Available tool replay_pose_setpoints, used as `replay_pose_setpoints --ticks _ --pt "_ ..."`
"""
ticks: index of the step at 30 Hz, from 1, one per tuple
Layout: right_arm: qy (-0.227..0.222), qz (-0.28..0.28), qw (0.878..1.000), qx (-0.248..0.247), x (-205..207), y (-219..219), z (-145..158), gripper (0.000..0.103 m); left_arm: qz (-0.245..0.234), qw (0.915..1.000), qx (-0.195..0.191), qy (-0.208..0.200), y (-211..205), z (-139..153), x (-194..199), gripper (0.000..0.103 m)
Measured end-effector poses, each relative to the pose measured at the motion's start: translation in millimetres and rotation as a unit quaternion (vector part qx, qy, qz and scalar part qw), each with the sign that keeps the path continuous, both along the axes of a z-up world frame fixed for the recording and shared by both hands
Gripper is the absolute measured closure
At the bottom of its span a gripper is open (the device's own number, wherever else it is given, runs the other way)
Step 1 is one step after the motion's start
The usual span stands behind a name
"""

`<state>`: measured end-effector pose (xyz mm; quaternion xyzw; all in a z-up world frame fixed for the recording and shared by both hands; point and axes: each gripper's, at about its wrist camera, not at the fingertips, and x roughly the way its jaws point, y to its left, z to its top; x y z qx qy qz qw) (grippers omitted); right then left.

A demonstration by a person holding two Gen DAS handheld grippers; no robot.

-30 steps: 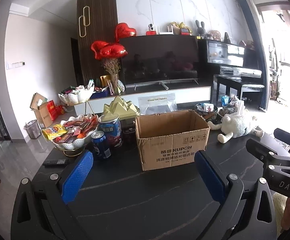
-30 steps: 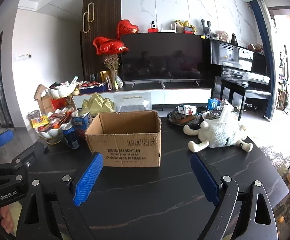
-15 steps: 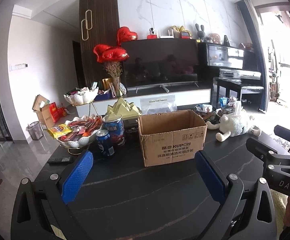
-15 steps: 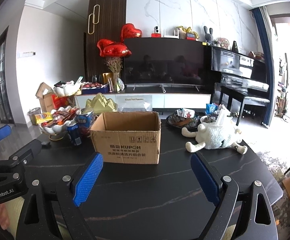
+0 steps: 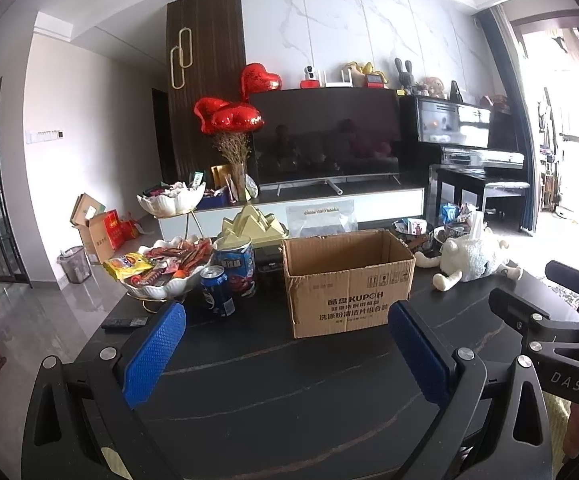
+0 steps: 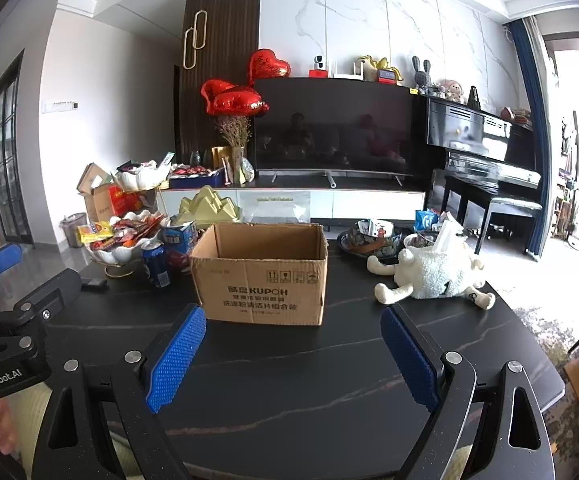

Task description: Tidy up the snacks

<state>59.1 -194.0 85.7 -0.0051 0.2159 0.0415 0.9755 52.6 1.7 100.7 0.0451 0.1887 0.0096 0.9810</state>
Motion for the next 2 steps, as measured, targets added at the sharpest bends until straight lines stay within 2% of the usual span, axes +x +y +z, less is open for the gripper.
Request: replay_pose_setpoints --ticks 2 --pt "0.002 0.002 1.000 -0.002 0.5 0.6 -0.2 0.013 0.002 1.0000 -0.001 0.000 0.8 0.2 0.0 0.000"
